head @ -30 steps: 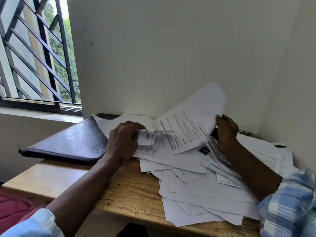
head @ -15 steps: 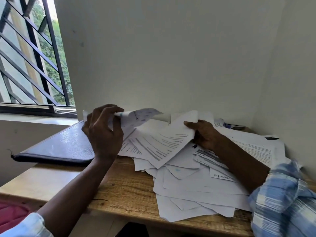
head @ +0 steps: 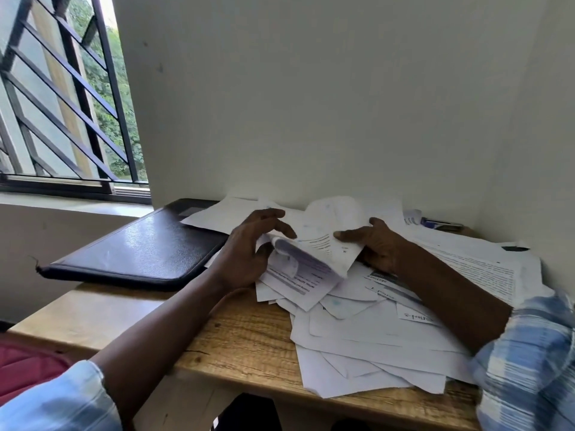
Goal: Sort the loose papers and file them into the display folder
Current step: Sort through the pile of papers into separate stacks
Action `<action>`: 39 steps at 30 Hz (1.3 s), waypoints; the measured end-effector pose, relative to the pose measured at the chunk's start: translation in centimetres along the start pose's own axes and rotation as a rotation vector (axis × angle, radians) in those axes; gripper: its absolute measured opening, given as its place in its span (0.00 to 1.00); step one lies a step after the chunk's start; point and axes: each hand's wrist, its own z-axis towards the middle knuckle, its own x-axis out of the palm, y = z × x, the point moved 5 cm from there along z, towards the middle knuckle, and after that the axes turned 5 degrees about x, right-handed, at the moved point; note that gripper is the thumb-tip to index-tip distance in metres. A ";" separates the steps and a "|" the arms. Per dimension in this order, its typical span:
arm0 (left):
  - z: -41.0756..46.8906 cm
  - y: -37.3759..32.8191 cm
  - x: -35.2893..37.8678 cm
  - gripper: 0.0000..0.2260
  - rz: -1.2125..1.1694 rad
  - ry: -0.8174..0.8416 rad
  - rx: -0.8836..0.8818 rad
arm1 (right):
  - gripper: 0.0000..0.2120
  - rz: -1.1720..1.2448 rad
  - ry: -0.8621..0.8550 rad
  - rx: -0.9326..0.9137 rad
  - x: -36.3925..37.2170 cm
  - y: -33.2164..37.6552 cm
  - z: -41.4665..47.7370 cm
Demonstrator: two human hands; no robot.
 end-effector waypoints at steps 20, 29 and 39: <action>-1.1 -0.5 -1.7 0.40 0.043 -0.010 -0.563 | 0.25 0.088 -0.442 -0.404 -0.4 2.4 -0.6; 0.9 0.6 -0.9 0.17 -1.053 -0.271 -0.753 | 0.27 -0.124 -0.263 -0.514 2.0 1.5 -1.5; 2.2 4.7 -5.8 0.18 -0.685 -0.184 -0.602 | 0.39 -0.597 -0.644 -0.846 1.0 4.6 -3.0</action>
